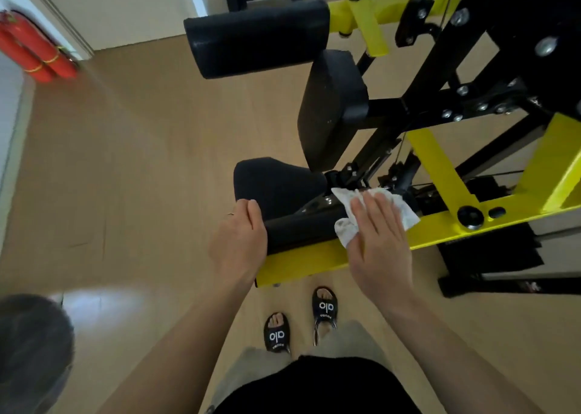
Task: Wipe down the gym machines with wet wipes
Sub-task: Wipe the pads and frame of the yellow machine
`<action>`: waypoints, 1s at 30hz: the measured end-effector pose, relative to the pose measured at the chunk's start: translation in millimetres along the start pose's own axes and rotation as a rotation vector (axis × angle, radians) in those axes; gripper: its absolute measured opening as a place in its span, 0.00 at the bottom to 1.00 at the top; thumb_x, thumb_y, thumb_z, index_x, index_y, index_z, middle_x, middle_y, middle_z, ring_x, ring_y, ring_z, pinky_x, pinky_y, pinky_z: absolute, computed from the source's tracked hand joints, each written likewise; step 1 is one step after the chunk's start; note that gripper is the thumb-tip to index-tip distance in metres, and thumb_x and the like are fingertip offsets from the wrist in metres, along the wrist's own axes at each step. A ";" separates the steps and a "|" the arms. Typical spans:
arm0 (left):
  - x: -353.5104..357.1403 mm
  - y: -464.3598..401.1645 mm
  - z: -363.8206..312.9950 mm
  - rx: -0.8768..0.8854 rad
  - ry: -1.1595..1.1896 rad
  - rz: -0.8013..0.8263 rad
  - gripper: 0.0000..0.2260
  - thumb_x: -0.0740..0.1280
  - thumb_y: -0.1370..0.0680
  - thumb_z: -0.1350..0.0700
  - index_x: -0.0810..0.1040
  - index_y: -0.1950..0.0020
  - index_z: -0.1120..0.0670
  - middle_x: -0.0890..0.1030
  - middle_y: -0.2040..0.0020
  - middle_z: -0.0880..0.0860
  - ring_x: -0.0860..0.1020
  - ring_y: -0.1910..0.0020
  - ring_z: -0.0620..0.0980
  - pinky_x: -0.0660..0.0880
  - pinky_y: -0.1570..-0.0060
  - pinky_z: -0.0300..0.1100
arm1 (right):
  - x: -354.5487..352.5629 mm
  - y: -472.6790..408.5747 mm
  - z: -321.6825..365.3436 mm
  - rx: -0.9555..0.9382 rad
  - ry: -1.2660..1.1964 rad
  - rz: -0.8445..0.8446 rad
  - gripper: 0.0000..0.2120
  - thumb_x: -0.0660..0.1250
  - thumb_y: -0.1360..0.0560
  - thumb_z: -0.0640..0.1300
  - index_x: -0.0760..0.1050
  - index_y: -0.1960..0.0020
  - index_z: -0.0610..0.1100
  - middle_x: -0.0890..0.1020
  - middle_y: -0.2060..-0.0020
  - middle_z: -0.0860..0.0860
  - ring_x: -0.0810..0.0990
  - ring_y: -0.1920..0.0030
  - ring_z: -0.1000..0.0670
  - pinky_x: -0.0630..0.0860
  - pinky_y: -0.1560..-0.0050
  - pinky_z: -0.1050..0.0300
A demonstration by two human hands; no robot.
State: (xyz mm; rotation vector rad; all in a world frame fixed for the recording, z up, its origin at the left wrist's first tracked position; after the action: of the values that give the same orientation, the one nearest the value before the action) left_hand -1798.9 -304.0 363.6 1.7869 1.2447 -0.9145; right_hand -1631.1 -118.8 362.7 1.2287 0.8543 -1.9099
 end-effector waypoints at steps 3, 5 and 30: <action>0.8 -2.6 2.3 -0.016 0.035 0.039 0.16 0.47 0.14 0.45 0.69 0.52 0.49 0.75 0.61 0.49 0.74 0.64 0.46 0.64 0.68 0.44 | 21.6 12.0 66.0 -0.063 -0.036 0.074 0.27 0.50 0.15 0.52 0.61 0.19 0.43 0.60 0.19 0.46 0.49 0.17 0.48 0.48 0.18 0.44; 0.5 -4.8 4.2 -0.009 0.085 0.033 0.16 0.48 0.14 0.45 0.71 0.51 0.49 0.76 0.60 0.49 0.74 0.63 0.46 0.65 0.67 0.43 | 37.7 22.1 110.7 -0.216 -0.019 0.138 0.26 0.45 0.13 0.53 0.57 0.18 0.46 0.57 0.18 0.48 0.47 0.17 0.49 0.48 0.18 0.44; 2.5 -3.1 -19.1 0.269 -0.068 -0.017 0.14 0.52 0.16 0.45 0.71 0.55 0.48 0.74 0.64 0.46 0.72 0.67 0.44 0.67 0.70 0.42 | -9.2 -20.9 -31.8 0.422 -0.057 -0.237 0.23 0.50 0.14 0.47 0.70 0.25 0.39 0.69 0.23 0.42 0.60 0.20 0.43 0.59 0.20 0.46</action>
State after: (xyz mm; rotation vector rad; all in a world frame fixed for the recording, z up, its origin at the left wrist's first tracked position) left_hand -1798.6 -285.4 369.5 1.9360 1.1374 -1.1885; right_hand -1630.7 -79.7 364.0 1.3518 0.6043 -2.3927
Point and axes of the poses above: each hand's wrist, its own y-axis away from the middle knuckle, its own x-axis out of the palm, z = x × y, the point moved 6 cm from there along -y, towards the middle knuckle
